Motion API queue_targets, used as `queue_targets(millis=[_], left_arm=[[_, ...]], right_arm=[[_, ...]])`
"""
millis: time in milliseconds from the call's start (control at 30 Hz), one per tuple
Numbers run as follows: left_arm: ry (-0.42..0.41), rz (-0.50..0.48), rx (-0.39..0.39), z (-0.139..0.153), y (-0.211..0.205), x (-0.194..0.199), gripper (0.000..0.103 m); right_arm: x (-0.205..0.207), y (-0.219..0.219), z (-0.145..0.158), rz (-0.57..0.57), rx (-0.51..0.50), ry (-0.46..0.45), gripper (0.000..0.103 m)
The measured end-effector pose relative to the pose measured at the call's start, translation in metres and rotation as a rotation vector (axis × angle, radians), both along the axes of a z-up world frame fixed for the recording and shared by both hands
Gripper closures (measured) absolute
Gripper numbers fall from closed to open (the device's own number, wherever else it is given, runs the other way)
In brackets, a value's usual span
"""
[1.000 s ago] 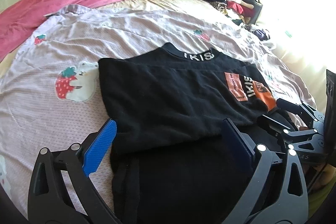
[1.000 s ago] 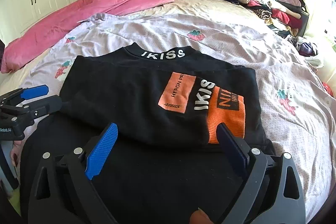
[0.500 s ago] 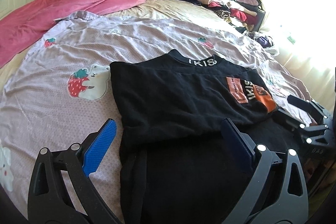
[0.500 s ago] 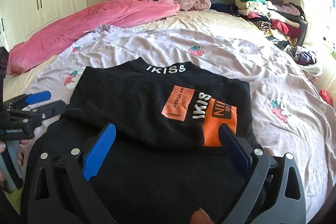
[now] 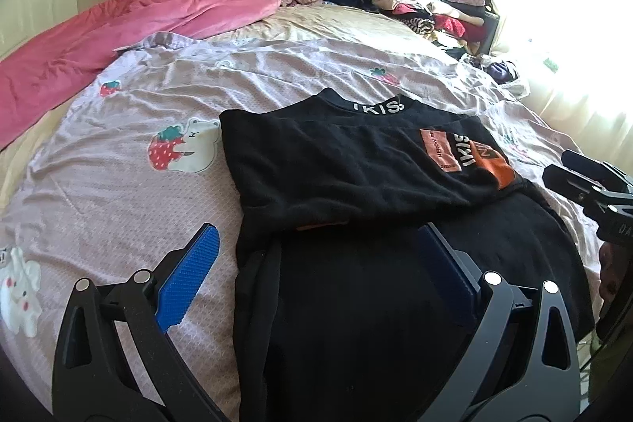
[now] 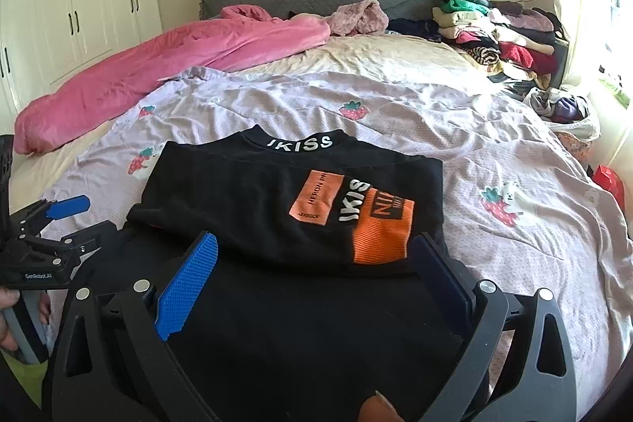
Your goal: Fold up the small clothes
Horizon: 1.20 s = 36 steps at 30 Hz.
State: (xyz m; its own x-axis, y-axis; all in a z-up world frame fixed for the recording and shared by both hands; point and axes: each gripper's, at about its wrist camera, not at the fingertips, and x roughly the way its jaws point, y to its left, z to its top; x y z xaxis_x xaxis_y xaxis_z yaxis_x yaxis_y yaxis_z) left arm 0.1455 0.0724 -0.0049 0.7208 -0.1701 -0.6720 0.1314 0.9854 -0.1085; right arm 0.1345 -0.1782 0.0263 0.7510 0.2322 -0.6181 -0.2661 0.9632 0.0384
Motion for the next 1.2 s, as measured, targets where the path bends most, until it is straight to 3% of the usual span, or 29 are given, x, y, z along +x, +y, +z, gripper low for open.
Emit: queue_targets(millis=[367,1200], left_arm=[[-0.008,0.003,0.013,0.004,-0.003,-0.024,0.01],[0.114,0.059,0.009,-0.007,0.027,-0.082,0.01]], right_arm=[[-0.021,-0.013,0.007,-0.016,-0.006,-0.014,0.005],[-0.072,-0.065,0.01,-0.093,-0.055,-0.028,0.005]])
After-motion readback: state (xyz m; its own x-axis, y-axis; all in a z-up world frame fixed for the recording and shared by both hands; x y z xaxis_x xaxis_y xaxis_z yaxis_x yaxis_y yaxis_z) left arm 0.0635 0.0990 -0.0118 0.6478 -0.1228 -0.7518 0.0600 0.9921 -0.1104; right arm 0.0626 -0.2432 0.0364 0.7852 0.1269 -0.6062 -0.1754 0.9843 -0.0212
